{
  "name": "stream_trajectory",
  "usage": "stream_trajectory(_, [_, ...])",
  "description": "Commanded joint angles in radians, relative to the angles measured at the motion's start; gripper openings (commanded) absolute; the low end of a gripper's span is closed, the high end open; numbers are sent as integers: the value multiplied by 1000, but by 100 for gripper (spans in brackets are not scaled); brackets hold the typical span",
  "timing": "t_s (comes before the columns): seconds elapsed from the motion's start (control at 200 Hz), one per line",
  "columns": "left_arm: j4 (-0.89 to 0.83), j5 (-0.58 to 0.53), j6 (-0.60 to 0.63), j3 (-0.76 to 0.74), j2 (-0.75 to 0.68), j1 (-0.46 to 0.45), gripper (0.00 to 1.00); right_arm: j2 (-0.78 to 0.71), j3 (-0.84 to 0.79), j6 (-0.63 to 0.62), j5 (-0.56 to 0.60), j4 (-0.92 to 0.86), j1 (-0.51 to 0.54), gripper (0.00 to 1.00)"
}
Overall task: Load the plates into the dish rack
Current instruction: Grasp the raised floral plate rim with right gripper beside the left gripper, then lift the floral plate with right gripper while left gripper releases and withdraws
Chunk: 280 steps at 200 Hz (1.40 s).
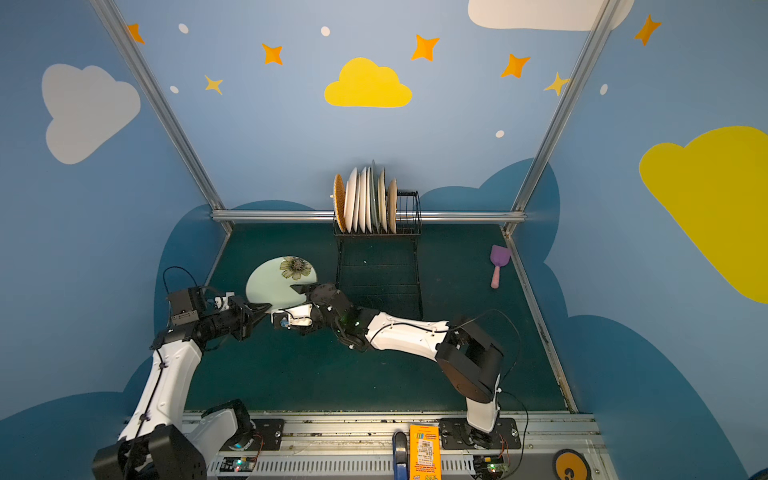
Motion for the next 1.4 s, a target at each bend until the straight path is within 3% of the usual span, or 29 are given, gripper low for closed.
stream_trajectory(0.0, [45,59,5,47,-41,-3,4,35,46,-31,20,7,3,84])
stream_trajectory(0.16, [35,58,-22,50,-57,-3,4,78,88,-61,33,-6,4,79])
stream_trajectory(0.39, [27,48,-52,46,-65,-4,4,115,125,-98,52,-27,9,57])
stream_trajectory(0.621, [16,42,-73,48,-77,-4,4,139,140,-127,47,-34,19,45])
stream_trajectory(0.796, [21,47,-82,52,-77,-7,4,150,151,-150,41,-52,32,23])
stream_trajectory(1.046, [-6,47,-50,59,-66,-10,4,150,165,-161,38,-64,36,1])
stream_trajectory(1.196, [-37,35,-20,68,-61,-9,4,150,175,-178,51,-65,36,0])
stream_trajectory(1.242, [-44,30,-13,71,-58,-8,9,150,180,-175,56,-66,34,0])
stream_trajectory(1.397, [-110,-13,39,106,-66,0,46,147,203,-130,83,-65,23,0])
